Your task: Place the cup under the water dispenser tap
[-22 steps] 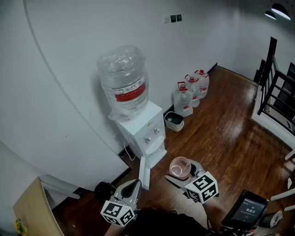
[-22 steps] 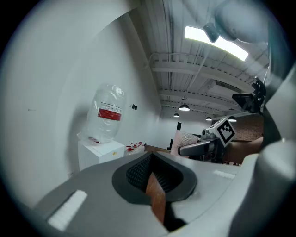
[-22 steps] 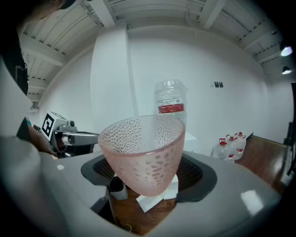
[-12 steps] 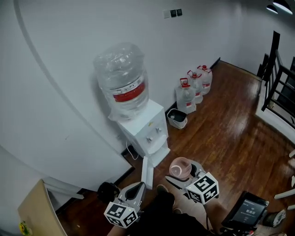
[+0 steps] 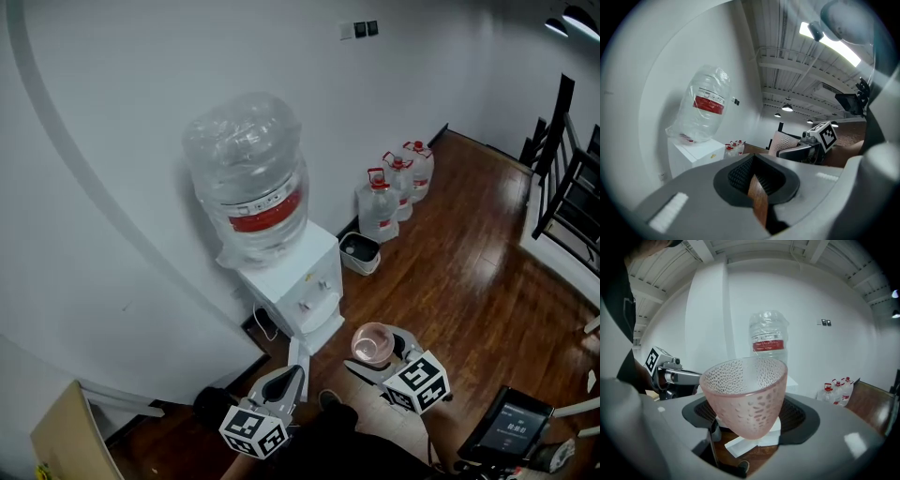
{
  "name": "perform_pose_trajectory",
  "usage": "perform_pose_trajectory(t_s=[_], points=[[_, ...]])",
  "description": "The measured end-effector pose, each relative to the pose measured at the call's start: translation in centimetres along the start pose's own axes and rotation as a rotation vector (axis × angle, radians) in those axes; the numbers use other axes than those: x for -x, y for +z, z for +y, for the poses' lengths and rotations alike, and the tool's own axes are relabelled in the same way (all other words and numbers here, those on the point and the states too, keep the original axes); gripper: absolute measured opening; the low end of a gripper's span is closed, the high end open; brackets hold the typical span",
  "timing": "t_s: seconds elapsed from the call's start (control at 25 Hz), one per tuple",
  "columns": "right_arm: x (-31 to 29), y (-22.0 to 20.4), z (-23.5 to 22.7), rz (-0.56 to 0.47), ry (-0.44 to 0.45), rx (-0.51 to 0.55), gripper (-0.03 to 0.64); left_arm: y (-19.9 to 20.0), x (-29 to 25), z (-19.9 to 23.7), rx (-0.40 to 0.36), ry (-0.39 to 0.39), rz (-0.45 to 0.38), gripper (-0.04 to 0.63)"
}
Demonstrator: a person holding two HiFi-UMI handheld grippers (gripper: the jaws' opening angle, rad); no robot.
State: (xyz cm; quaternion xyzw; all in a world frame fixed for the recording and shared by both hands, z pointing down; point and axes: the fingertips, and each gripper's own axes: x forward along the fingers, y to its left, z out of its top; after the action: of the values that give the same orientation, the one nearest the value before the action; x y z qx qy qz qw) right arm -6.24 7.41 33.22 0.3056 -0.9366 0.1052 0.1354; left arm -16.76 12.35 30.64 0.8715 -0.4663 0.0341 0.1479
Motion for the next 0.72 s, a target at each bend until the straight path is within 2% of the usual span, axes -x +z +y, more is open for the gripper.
perform_pose_trajectory(t_s=[0.2, 0.4, 0.6, 0.72], points=[[-4.5, -0.4, -4.1, 0.02, -0.01, -0.02, 0.379, 0.6, -3.6, 3.5, 0.004, -0.021, 0.039, 0.014], [-9.5, -0.4, -7.5, 0.044, 0.028, 0.002, 0.379, 0.9, -8.2, 7.5, 0.009, -0.031, 0.091, 0.014], [-13.2, -2.6, -9.7, 0.027, 0.026, 0.021, 0.379, -2.3, -11.5, 9.7, 0.012, -0.055, 0.147, 0.014], [-14.6, -3.8, -11.7, 0.033, 0.043, 0.014, 0.379, -3.1, -14.2, 9.3, 0.039, -0.094, 0.164, 0.015]])
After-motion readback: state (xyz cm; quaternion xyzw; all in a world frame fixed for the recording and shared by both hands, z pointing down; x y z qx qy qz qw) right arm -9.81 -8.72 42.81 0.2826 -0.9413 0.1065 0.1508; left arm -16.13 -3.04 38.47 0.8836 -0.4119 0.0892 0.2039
